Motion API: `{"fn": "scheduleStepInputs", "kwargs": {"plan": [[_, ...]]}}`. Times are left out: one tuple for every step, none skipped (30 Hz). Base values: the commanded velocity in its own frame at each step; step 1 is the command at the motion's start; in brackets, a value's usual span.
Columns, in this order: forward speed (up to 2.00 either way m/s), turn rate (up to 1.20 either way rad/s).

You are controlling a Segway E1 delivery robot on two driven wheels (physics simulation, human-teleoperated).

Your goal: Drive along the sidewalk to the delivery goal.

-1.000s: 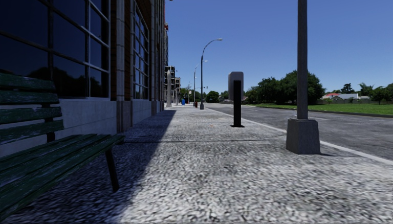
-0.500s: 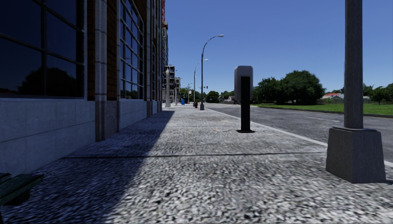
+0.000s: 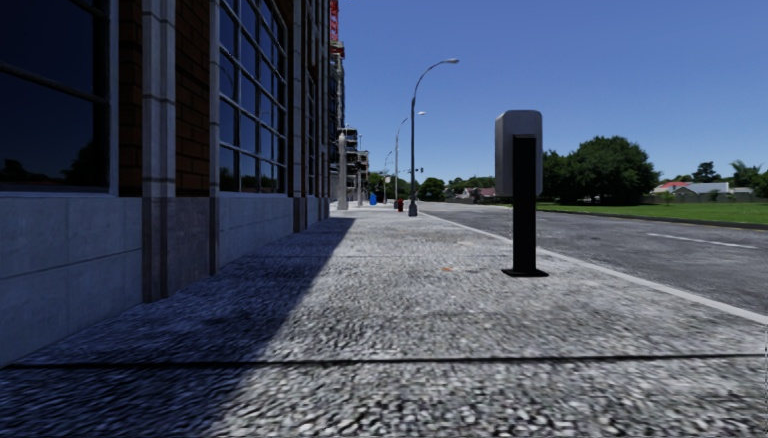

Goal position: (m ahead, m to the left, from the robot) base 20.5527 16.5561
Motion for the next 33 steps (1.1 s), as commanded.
{"fn": "scheduleStepInputs", "kwargs": {"plan": [[2.0, 0.26], [2.0, 0.26], [2.0, 0.0], [2.0, 0.0], [2.0, 0.0], [2.0, 0.0], [2.0, 0.0], [2.0, 0.0], [2.0, 0.0], [2.0, 0.0], [2.0, 0.0], [2.0, 0.0], [2.0, 0.0], [2.0, 0.0], [2.0, 0.0], [2.0, 0.0], [2.0, 0.0], [2.0, 0.0], [2.0, 0.0], [2.0, 0.0], [2.0, 0.12], [2.0, 0.12], [2.0, 0.22], [2.0, 0.25], [2.0, 0.25], [2.0, 0.25], [2.0, 0.19], [2.0, 0.08], [2.0, 0.0], [2.0, 0.0], [2.0, 0.0], [2.0, 0.0], [2.0, 0.0]]}}
